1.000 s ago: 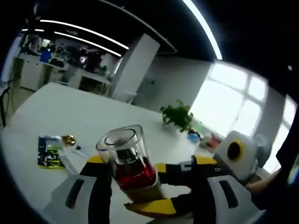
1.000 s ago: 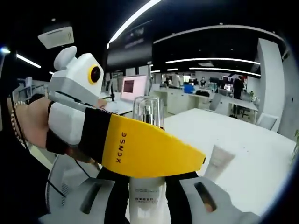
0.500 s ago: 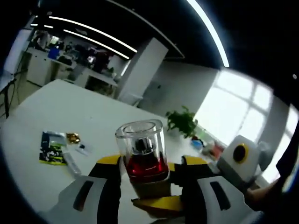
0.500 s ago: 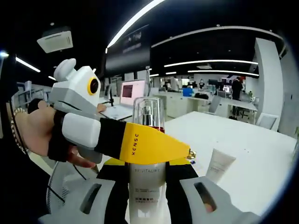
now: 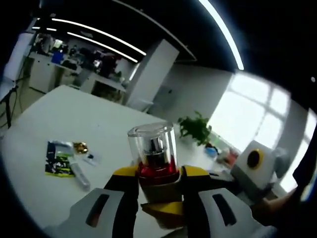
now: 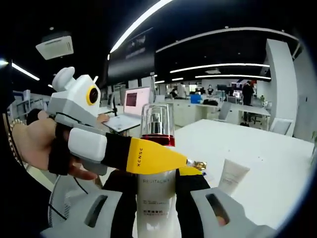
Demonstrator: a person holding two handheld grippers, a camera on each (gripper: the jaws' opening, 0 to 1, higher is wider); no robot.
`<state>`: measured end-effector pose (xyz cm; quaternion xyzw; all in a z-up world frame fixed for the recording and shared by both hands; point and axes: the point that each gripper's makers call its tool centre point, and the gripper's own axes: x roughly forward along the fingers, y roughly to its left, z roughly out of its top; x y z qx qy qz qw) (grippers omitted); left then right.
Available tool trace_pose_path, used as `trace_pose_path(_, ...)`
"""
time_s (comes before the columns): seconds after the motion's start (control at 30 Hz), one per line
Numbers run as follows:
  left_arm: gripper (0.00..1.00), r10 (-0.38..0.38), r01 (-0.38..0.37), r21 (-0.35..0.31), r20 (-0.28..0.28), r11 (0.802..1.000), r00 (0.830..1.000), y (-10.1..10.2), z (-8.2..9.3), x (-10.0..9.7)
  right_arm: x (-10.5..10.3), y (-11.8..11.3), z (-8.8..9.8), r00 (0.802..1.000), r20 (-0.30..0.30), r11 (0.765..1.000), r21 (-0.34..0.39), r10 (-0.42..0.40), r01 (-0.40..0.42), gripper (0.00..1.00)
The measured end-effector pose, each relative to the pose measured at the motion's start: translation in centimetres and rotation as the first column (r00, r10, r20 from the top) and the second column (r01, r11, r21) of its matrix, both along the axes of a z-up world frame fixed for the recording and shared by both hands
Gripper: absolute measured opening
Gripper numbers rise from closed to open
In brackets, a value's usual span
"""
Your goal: Arrange the skincare products in the storage area until every visible bottle or jar stands upright without overlapping.
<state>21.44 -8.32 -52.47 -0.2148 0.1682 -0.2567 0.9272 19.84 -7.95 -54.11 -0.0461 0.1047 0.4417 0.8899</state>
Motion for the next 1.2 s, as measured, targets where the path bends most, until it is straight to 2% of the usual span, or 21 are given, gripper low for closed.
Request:
trace_pose_path(0.13, 0.26, 0.000, -0.001, 0.029, 0.022, 1.000, 1.000, -0.1, 0.2, -0.2, 0.0, 0.1, 0.0, 1.000, -0.002, 1.000, -0.004, 0.006, -0.006, 0.29)
trace_pose_path(0.33, 0.25, -0.017, 0.016, 0.071, 0.020, 0.997, 1.000, -0.2, 0.1, -0.3, -0.1, 0.2, -0.3, 1.000, -0.020, 1.000, 0.006, 0.005, -0.005, 0.29)
trace_pose_path(0.53, 0.25, -0.033, 0.031, 0.072, 0.018, 0.997, 0.999, -0.4, 0.2, -0.4, -0.3, -0.1, -0.2, 0.999, -0.033, 0.999, 0.035, 0.004, -0.003, 0.29)
trace_pose_path(0.77, 0.24, -0.092, 0.090, 0.056, 0.020, 0.994, 0.996, -1.0, 1.2, -0.4, -0.3, -0.6, 0.7, 0.999, -0.040, 0.994, 0.111, -0.009, 0.014, 0.30)
trace_pose_path(0.9, 0.24, -0.138, 0.136, 0.040, 0.029, 0.990, 0.990, -1.3, 1.7, -0.6, -0.7, -0.5, 1.6, 0.996, -0.076, 0.982, 0.187, 0.045, -0.030, 0.31)
trace_pose_path(1.0, 0.24, -0.202, 0.201, 0.025, 0.050, 0.979, 0.978, -1.9, 2.6, -1.2, -1.1, -0.8, 2.4, 0.994, -0.063, 0.975, 0.209, 0.093, -0.078, 0.32)
trace_pose_path(1.2, 0.24, -0.294, 0.291, 0.050, 0.078, 0.955, 0.952, -3.0, 3.4, -2.0, -1.8, -1.0, 2.9, 0.972, -0.111, 0.948, 0.267, 0.207, -0.172, 0.34)
